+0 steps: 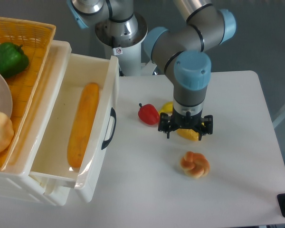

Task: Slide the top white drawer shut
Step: 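Move the gripper toward the front of the open white drawer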

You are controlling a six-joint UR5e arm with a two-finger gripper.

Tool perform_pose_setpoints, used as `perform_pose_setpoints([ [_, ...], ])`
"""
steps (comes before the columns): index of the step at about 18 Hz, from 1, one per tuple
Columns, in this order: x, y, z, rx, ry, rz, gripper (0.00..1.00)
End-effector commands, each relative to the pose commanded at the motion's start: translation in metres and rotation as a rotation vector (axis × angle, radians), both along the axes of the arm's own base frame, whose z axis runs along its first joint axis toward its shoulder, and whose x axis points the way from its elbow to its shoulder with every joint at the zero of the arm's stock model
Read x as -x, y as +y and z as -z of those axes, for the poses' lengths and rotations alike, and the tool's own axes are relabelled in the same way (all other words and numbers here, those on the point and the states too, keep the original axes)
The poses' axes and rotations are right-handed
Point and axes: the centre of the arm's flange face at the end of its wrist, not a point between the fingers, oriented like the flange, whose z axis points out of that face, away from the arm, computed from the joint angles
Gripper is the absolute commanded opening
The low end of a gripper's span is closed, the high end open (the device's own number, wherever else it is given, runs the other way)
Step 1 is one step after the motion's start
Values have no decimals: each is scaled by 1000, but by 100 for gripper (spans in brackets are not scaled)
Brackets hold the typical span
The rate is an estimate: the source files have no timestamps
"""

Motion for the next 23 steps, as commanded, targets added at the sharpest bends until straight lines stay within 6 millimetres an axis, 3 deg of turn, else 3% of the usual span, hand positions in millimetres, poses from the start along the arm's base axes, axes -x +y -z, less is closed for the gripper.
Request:
perform_pose_setpoints([
  [2,-4,3,13,19,-13,10,100],
  [9,-20,16,24,23,-37,43,100],
  [17,-31,29,53,-53,-172,52,100],
  [23,-38,28,55,-45,-226,40,100],
])
